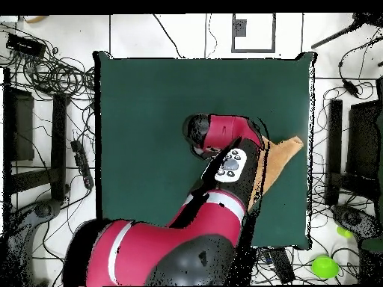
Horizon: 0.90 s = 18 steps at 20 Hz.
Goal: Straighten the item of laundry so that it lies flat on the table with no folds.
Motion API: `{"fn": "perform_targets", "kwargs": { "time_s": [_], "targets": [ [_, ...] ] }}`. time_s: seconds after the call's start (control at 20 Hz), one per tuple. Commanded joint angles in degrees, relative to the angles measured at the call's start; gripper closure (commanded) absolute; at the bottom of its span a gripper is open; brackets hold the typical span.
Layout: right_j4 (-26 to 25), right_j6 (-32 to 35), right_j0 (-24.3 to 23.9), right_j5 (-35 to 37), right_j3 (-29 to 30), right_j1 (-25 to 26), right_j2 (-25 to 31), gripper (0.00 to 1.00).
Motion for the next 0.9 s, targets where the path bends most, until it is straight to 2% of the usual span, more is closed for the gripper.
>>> {"fn": "perform_targets", "kwargs": {
  "time_s": [0.05, 0.25, 0.4, 0.9],
  "targets": [
    [6.43, 5.89, 3.87, 3.03, 5.75, -3.16, 11.76, 1.00],
    [9.00, 10.19, 5.98, 1.84, 7.51, -4.20, 12.58, 1.00],
    [10.51, 11.65, 7.19, 2.17, 6.77, -3.75, 12.50, 1.00],
    [16.28, 17.71, 9.88, 2.60, 0.84, 1.53, 9.72, 1.00]
  ]
}}
